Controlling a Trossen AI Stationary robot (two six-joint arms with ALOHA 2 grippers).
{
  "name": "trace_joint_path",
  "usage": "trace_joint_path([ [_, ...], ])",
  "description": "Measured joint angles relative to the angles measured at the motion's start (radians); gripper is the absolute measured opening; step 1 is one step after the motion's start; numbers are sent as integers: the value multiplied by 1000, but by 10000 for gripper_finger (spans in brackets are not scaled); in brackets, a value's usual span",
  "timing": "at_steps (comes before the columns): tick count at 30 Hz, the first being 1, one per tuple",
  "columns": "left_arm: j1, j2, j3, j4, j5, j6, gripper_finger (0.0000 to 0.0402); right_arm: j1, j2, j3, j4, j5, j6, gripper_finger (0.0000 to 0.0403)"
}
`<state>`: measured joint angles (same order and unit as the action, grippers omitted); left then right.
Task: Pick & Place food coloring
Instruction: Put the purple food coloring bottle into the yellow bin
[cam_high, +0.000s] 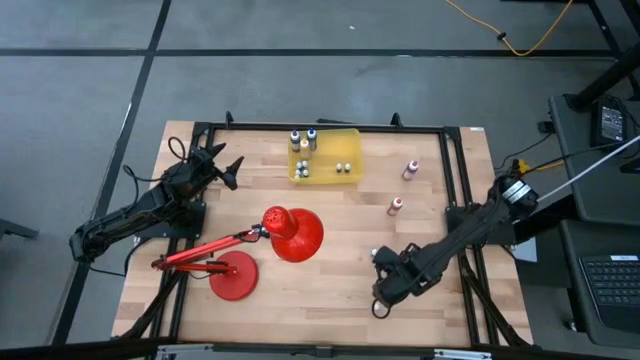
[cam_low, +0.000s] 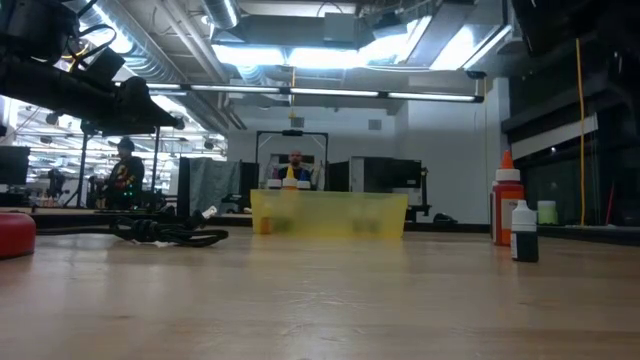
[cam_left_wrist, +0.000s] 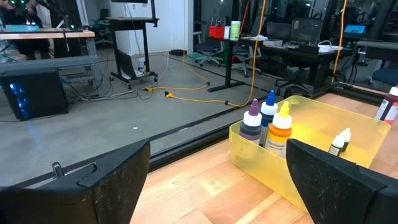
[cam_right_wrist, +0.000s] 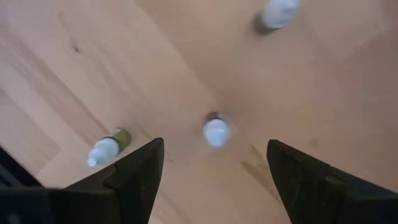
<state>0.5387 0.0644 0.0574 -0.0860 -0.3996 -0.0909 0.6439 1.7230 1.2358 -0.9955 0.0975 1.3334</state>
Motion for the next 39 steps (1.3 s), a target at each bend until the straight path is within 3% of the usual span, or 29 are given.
trace_joint_path([
  [7,0,0,0,0,0,0,364,9,67,-1,47,-2,5,285],
  [20,0,0,0,0,0,0,365,15,70,-87,149,-5,15,276],
  [39,0,0,0,0,0,0,365,14,70,-87,158,-2,2,124],
])
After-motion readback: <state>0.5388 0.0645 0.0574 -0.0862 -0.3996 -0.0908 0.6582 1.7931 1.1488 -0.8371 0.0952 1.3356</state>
